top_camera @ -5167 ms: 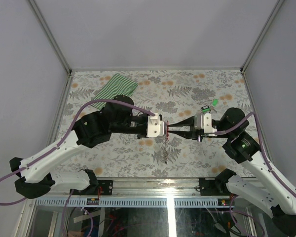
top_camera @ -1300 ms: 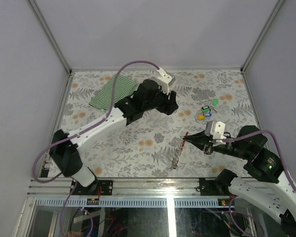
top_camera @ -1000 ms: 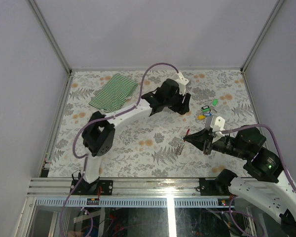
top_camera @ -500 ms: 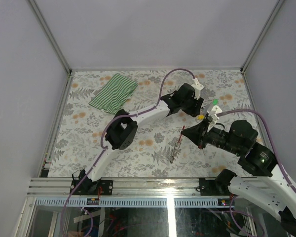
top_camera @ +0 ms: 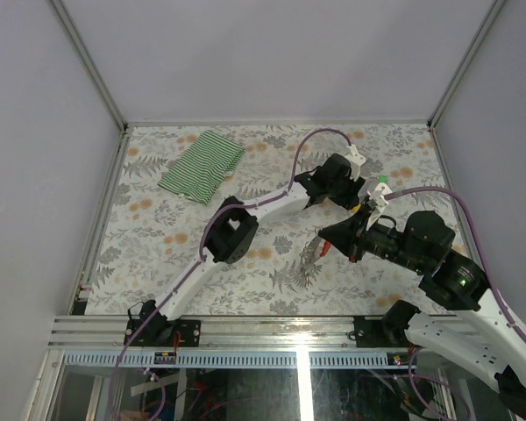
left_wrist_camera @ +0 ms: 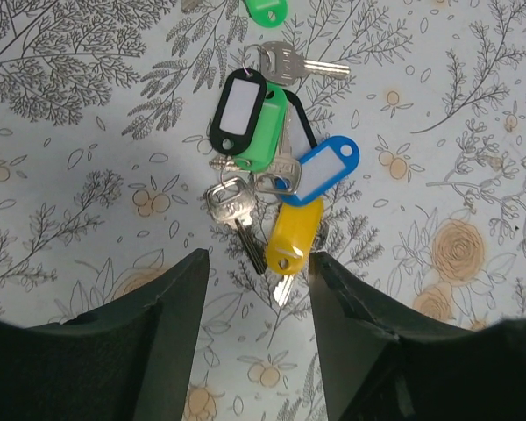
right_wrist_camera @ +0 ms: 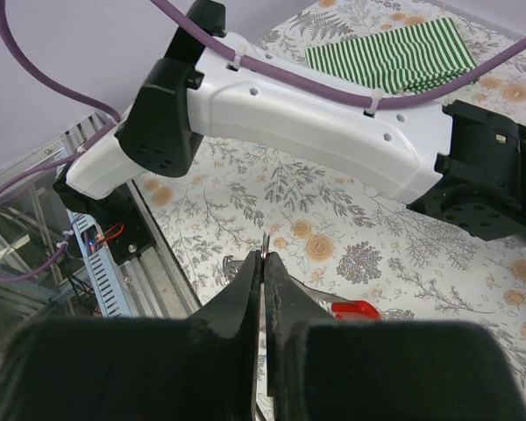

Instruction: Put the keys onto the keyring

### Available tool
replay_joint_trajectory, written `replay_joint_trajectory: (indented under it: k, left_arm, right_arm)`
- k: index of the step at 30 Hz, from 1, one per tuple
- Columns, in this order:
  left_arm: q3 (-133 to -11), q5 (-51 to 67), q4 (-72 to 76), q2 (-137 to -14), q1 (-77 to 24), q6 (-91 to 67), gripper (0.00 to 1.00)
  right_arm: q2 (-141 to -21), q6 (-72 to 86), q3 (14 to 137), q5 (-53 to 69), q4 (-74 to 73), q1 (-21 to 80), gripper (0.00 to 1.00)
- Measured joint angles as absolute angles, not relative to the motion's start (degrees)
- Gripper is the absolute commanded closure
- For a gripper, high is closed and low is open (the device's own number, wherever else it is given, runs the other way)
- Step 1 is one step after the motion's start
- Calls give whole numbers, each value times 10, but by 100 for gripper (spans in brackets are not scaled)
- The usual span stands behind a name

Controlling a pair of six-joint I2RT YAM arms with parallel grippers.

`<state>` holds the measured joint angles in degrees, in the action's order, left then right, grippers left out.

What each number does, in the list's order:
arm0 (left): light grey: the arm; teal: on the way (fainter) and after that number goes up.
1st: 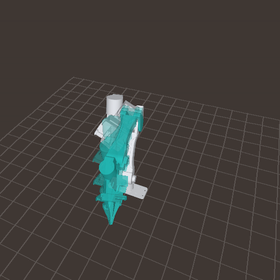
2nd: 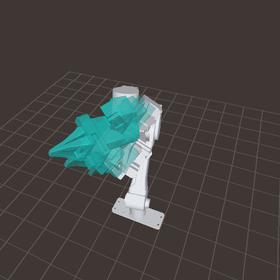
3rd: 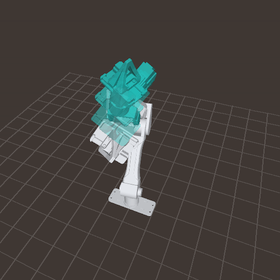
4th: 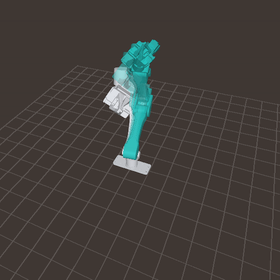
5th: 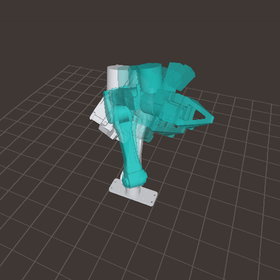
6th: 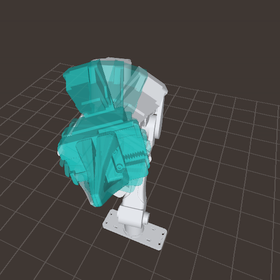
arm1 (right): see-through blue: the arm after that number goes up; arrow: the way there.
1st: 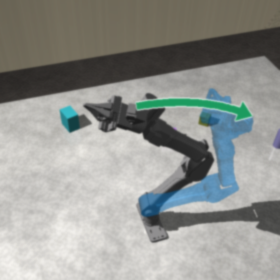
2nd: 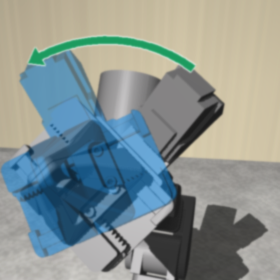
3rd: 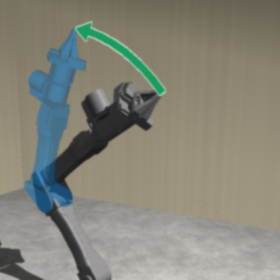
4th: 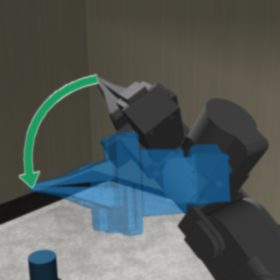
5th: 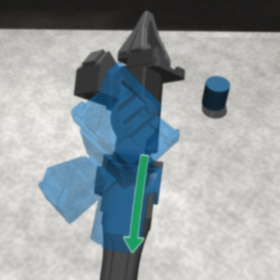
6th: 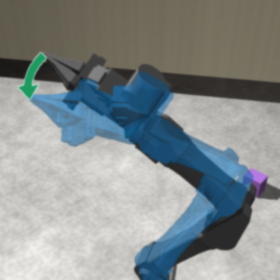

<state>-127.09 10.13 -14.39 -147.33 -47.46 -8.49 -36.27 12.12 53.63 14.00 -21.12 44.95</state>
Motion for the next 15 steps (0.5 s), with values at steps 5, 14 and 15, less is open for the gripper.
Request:
replay_joint_trajectory:
  k: [5,14,15]
  left_arm:
    - [-1285,101,-132,-1496,-474,-86,51]
    - [-1306,100,-111,-1519,-470,-95,55]
    - [-1306,100,-109,-1520,-470,-97,56]
  right_arm:
    - [-363,125,536,140,-212,449,100]
    - [-355,125,536,140,-215,449,100]
    - [-354,125,536,140,-215,449,100]
